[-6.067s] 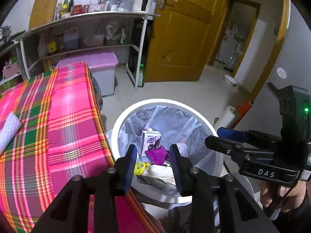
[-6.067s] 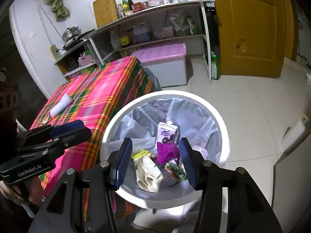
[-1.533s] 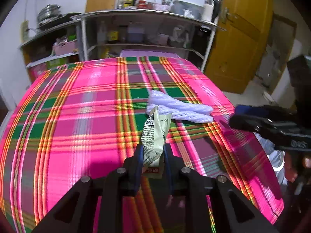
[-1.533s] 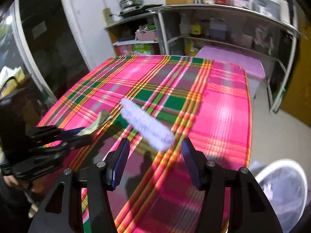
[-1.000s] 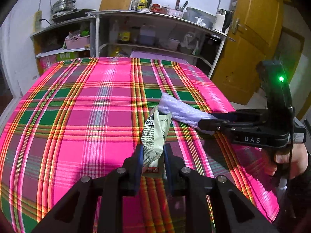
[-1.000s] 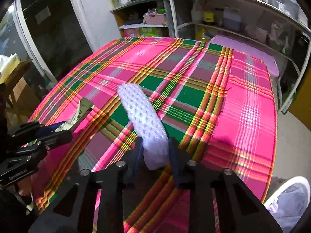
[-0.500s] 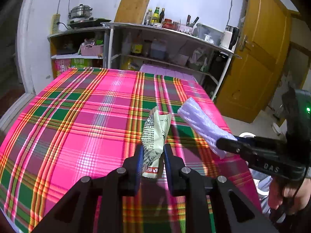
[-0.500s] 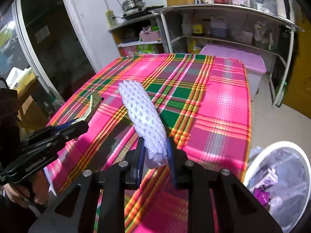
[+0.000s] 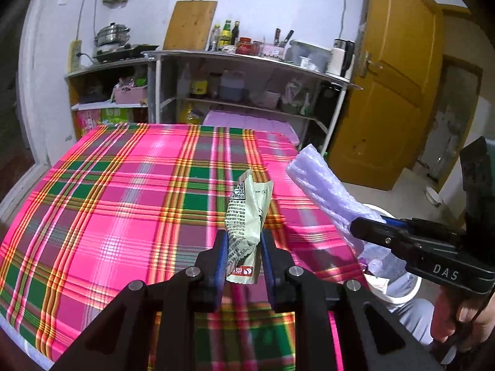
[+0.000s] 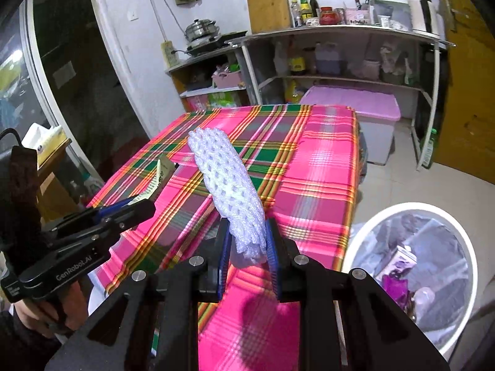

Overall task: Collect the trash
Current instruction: 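Carry the snack wrapper and foam net with both tools over the bin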

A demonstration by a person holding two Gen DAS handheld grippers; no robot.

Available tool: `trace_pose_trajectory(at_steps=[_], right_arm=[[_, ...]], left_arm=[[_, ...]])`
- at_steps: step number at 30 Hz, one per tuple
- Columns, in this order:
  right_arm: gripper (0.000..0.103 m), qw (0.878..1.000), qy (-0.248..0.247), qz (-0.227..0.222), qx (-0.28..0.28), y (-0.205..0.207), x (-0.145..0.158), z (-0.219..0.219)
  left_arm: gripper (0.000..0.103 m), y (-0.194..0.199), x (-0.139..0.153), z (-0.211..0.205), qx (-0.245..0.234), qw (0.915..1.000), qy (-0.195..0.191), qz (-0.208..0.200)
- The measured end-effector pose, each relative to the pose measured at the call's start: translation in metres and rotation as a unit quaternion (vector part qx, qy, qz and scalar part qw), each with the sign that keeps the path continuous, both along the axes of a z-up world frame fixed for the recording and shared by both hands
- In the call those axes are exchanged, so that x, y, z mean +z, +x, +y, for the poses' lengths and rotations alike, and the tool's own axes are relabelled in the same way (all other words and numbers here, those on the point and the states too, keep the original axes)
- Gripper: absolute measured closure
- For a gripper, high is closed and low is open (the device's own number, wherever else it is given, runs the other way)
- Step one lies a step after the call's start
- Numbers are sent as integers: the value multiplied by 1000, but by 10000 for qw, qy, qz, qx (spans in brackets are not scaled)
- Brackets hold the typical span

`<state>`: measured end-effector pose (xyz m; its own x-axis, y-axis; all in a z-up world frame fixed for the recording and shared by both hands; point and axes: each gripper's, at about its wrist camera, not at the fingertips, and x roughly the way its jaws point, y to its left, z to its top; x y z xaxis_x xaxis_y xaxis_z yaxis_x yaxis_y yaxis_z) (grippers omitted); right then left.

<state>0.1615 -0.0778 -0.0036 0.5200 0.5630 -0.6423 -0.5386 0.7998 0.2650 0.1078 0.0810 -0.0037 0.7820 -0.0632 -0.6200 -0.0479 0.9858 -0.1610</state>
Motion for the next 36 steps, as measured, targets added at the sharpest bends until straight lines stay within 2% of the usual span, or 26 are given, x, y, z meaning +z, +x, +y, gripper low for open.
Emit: trace_pose_trajectory(at_steps=[22, 36], right_arm=[[80, 9958, 315, -80, -857, -23, 7, -105], [80, 9880, 359, 210, -1489, -15, -18, -162]], left_arm=[[81, 3, 15, -102, -890, 9957, 253, -89], [81, 32, -9, -169, -1614, 9860, 353, 235]])
